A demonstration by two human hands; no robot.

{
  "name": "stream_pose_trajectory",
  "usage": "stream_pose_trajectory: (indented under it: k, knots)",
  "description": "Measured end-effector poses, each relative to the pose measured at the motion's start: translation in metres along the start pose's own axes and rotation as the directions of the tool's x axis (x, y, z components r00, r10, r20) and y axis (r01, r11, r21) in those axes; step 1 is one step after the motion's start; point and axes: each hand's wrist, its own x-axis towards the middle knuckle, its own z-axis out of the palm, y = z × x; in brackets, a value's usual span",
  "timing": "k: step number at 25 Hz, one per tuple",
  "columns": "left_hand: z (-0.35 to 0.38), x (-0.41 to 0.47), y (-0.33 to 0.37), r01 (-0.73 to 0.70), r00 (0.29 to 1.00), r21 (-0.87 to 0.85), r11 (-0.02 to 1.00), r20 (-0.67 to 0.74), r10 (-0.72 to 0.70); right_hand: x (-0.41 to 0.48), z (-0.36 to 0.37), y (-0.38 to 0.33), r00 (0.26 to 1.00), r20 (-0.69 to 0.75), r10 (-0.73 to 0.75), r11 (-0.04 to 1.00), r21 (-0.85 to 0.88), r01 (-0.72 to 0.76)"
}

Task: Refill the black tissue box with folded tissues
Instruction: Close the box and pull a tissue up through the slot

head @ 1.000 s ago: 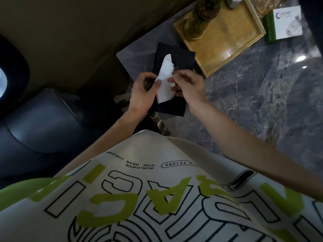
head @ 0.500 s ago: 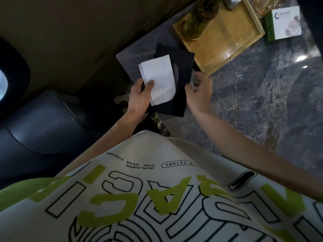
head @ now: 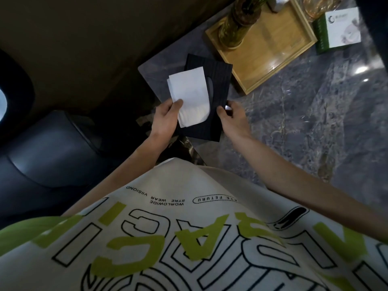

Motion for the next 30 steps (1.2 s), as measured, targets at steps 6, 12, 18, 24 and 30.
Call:
stream_pose_trajectory:
  k: [6, 12, 18, 24, 30]
  knots:
    - [-0.014, 0.025, 0.016, -0.064, 0.997, 0.171, 0.983, -0.023, 0.069, 0.005, 0.02, -0.008, 0.999, 0.028, 0.022, 0.997, 0.068, -0.024]
    - [-0.031, 0.065, 0.045, -0.159, 0.986, 0.429, 0.889, 0.107, 0.125, 0.016, 0.039, -0.029, 0.998, 0.036, 0.056, 0.983, 0.172, -0.062]
    - [-0.036, 0.087, 0.073, -0.2, 0.978, 0.577, 0.792, 0.159, 0.131, 0.027, 0.052, -0.051, 0.972, 0.092, 0.216, 0.845, 0.482, -0.233]
    - [-0.04, 0.074, 0.066, -0.119, 0.988, 0.508, 0.853, -0.028, 0.155, 0.028, 0.052, -0.059, 0.959, 0.119, 0.256, 0.766, 0.581, -0.276]
    - [-0.031, 0.038, 0.032, 0.059, 0.945, -0.101, 0.993, -0.315, -0.088, 0.032, 0.053, -0.063, 0.969, 0.135, 0.206, 0.774, 0.583, -0.245]
